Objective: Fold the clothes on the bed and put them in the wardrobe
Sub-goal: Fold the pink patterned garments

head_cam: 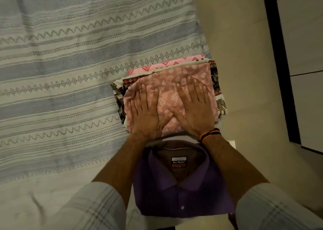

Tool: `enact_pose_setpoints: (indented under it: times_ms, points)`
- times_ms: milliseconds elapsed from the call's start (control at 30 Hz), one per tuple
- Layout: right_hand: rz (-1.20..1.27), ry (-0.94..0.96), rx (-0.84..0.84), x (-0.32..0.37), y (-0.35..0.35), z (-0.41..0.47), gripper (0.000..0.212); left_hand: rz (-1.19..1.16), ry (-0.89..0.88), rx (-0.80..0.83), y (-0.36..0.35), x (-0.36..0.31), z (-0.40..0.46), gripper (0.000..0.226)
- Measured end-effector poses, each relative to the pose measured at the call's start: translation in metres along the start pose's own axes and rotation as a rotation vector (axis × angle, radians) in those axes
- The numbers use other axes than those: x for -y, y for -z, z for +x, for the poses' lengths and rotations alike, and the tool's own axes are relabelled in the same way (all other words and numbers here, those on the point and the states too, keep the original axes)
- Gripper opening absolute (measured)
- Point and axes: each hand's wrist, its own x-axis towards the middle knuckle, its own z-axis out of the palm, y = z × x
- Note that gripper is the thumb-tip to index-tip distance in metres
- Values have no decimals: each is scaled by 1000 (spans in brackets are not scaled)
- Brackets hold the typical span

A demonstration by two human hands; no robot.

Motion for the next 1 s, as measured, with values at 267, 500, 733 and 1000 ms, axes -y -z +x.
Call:
enact_pose_setpoints:
  times_ms: [267, 500, 733, 1000]
  points:
    - [-1, 17, -58, -3, -17, 7, 75, 14, -15, -28, -17, 8, 11, 95]
    - [-8, 8, 163, 4, 27, 7, 83, -21, 10, 155, 34, -5, 1, 93]
    - [182, -132, 225, 59, 102, -53, 75, -94, 37, 179, 94, -2, -86, 86]
    - [455, -94, 116, 169, 149, -158, 61, -339, 150, 110, 147, 24, -232, 91]
